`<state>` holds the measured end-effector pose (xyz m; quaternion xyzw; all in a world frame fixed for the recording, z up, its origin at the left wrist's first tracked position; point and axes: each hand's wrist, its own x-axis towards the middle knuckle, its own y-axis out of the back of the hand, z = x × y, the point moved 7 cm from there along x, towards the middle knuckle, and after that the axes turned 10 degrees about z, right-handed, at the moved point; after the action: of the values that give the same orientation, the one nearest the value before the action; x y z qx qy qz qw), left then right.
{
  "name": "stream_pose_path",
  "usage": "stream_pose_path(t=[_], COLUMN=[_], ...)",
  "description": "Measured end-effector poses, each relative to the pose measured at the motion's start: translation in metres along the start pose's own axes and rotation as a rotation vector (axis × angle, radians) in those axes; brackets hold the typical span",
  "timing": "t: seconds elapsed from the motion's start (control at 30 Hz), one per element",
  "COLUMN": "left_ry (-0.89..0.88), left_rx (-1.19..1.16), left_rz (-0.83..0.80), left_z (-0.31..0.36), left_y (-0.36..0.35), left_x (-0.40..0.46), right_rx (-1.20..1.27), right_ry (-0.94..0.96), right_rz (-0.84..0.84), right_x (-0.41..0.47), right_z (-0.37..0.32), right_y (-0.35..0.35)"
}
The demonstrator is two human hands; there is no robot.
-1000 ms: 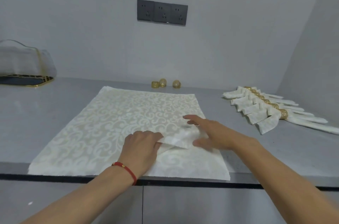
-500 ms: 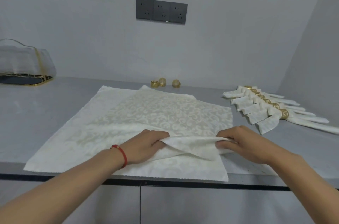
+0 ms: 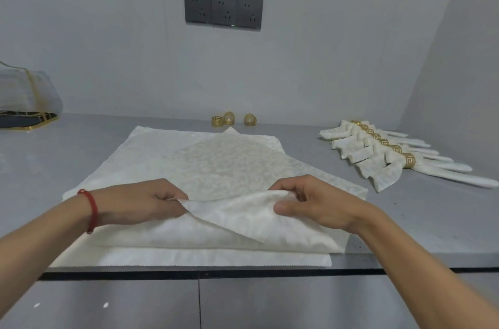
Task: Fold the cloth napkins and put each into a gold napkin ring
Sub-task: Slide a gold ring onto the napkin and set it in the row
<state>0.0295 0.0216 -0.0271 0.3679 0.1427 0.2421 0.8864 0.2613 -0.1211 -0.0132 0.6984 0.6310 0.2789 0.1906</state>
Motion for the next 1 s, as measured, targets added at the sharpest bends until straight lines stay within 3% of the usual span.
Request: stream_pose_path(t=[0.1,0.23,0.33,0.57,0.7,0.77,0.9,1.0], left_ry=[0.03,-0.003,0.079,0.183,0.205,0.216,0.3,0.17], left_rx=[0.013,0.019,0.057,0.517,0.675,0.758,0.78,0.772], left_rz=[0.01,0.411,0.575,0.65,0.643,0.631,0.631,0.738], left_z=[-0.001,-0.004,-0.019,-0.054,-0.065,-0.075,-0.095,-0.084], left_y=[0.009,0.032,0.047,0.073,0.085,0.087,0.082,0.076], left_x=[0.008,0.044,0.077,0.192,0.248,0.271,0.292,0.297], right_rx=[0.023,-0.125,-0.321,-0.653,-0.855,-0.878,-0.732,-0.757], right_ry=[-0.028,-0.099,-0.158,-0.338,-0.195,-0.091,-0.026,-0.022], right_rz=[0.048,0.162,0.271,0.507,0.655,0.616,0.354,0.25], right_x=[0.024,0.08,0.129,0.216,0.241,0.251,0.259,0.26], right_z=[0.003,0.026,0.049,0.092,0.088,0.088,0.107,0.119], right_y=[-0.004,-0.004,0.002,0.033,0.039,0.029,-0.002,-0.013])
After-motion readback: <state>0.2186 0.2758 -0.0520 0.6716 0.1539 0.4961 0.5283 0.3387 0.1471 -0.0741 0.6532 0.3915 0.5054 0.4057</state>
